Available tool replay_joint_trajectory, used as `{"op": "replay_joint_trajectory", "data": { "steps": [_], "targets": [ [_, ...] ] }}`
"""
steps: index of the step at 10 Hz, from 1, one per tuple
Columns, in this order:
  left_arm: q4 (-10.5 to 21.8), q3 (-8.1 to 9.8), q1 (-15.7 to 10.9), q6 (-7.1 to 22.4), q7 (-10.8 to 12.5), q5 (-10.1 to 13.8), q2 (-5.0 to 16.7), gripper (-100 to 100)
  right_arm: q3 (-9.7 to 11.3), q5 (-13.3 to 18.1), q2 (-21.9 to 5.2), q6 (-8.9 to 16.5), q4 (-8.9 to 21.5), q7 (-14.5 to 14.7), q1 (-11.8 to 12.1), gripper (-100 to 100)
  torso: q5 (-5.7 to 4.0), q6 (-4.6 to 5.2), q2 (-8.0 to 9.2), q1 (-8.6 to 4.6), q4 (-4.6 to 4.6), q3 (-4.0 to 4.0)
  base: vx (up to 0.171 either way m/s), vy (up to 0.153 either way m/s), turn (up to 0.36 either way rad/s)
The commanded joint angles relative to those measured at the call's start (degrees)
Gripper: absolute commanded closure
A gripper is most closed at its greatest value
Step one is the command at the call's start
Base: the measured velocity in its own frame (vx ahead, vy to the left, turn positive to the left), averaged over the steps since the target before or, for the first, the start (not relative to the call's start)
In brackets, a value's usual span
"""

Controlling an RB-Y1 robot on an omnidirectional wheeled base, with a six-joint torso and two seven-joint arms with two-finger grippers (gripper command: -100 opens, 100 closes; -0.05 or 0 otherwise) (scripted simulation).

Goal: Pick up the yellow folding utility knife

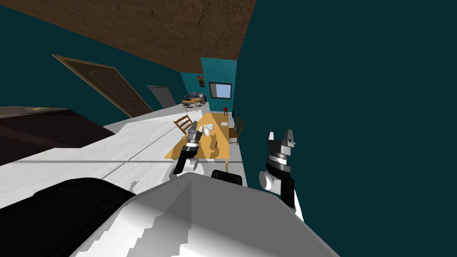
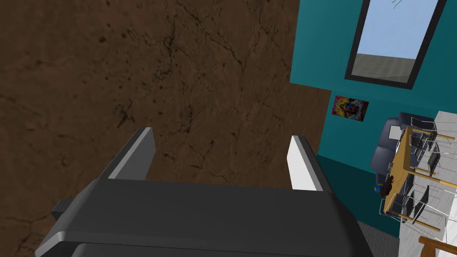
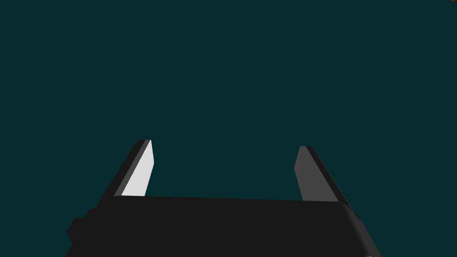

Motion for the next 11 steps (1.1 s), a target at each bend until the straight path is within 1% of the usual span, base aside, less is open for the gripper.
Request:
{"op": "replay_joint_trajectory", "data": {
  "steps": [1,4,7,8,9,11],
  "targets": [
    [1.61,0.1,-0.75,1.09,0.46,-1.48,1.85,-100,0.0,0.0,0.0,0.0,0.0,0.0,0.0,0,0.0,0.0,0.0,0.0,0.0,0.0,-0.01,0.008,-0.17],
    [5.33,0.34,-2.6,3.7,1.53,-5.02,4.5,-100,0.0,0.0,0.0,0.0,0.0,0.0,-0.01,0,0.02,0.02,0.1,0.1,0.02,0.06,-0.032,0.022,-0.182],
    [10.13,0.66,-5.35,7.46,3.02,-9.91,7.1,-100,0.0,0.0,0.0,0.0,0.0,0.0,-0.01,0,0.02,0.02,0.14,0.11,0.03,0.08,-0.045,0.023,-0.233],
    [10.53,0.66,-5.35,7.46,3.02,-10.14,7.1,-100,0.0,0.0,0.0,0.0,0.0,0.0,-0.01,0,0.03,0.02,0.18,0.12,0.04,0.1,-0.036,0.023,-0.087],
    [12.51,0.78,-6.42,8.91,3.59,-12.1,7.94,-100,0.0,0.0,0.0,0.0,0.0,0.0,0.0,0,0.03,-0.01,0.12,0.12,0.03,0.08,-0.026,0.014,-0.185],
    [16.12,1.05,-8.71,12.0,4.81,-15.56,9.66,-100,0.0,0.0,0.0,0.0,0.0,0.0,-0.01,0,0.03,0.02,0.13,0.12,0.03,0.07,-0.052,0.028,-0.316]
  ]
}}
